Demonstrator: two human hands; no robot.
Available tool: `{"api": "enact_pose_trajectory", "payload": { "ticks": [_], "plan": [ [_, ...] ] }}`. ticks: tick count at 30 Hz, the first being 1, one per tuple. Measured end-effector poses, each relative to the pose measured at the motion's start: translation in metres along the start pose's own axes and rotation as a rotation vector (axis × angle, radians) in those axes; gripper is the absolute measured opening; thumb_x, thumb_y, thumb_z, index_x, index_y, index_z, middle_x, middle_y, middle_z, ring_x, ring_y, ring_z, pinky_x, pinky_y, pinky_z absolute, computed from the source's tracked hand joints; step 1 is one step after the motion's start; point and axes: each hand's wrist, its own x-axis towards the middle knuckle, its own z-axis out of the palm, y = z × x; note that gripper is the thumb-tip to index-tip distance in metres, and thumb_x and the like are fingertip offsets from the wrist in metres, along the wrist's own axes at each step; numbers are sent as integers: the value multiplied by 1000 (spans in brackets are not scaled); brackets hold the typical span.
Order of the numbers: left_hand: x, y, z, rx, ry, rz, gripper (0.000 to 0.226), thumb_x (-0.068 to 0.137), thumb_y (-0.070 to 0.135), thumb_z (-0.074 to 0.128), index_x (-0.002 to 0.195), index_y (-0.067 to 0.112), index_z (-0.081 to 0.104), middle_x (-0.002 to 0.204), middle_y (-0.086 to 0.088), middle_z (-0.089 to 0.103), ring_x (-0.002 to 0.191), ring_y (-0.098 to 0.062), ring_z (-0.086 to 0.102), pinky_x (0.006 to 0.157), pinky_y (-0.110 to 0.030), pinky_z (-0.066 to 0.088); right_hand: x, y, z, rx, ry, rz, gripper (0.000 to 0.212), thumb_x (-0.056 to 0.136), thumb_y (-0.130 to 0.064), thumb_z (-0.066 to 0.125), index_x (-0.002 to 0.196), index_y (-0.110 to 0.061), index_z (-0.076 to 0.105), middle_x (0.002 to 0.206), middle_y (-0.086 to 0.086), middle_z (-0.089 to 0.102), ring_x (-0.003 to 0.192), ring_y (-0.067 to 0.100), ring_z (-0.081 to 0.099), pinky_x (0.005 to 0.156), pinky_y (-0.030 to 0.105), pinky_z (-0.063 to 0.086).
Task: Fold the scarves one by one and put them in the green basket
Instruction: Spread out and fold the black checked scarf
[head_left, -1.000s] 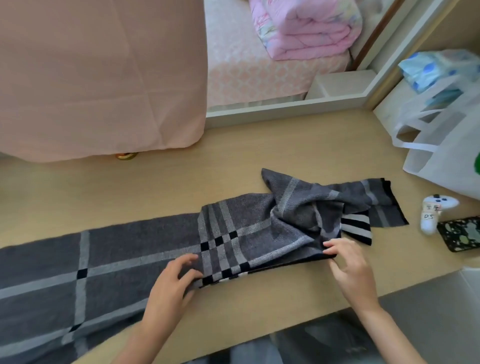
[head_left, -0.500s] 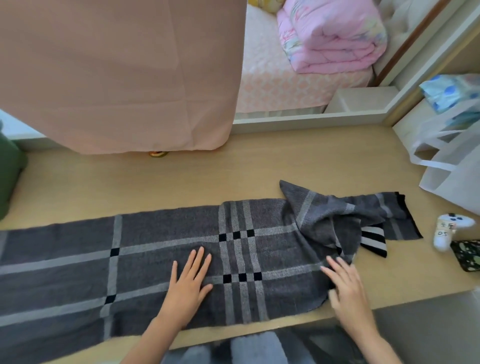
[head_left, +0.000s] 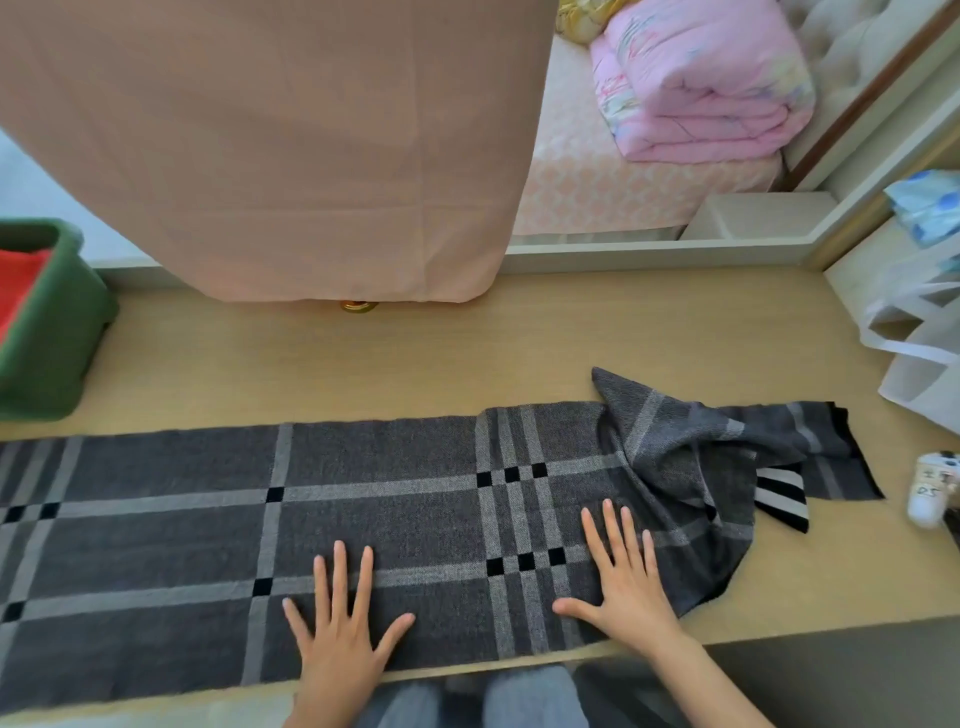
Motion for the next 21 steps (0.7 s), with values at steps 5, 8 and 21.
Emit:
{"api": "enact_pose_trajectory", "payload": {
  "ticks": [5, 8, 21],
  "plan": [
    [-2, -6, 2, -48, 53, -69, 84, 83, 81, 11, 152, 34, 11, 162, 3, 2, 148, -19, -9, 93, -78, 25, -5, -15, -1, 24, 55, -36, 118, 65, -95, 30, 146, -30, -26, 153, 1, -33, 141, 23, -30, 111, 45, -16],
    [3, -5, 2, -72, 90, -78, 80, 86, 77, 9, 153, 33, 9, 162, 1, 1, 148, -19, -9, 99, -75, 22, -4, -25, 3, 56, 71, -41, 112, 65, -96, 23, 133, -36, -42, 143, -7, -49, 133, 18, -43, 109, 44, -24],
    [97, 98, -11, 69, 54, 241, 71, 95, 66, 8, 153, 26, 16, 159, -5, 15, 145, -24, 7, 102, -71, 19, 88, 45, -99, -96, 177, 228, 69, 97, -58, 9, 150, -22, -16, 157, 3, -21, 145, 27, -18, 118, 45, -7]
  ]
}}
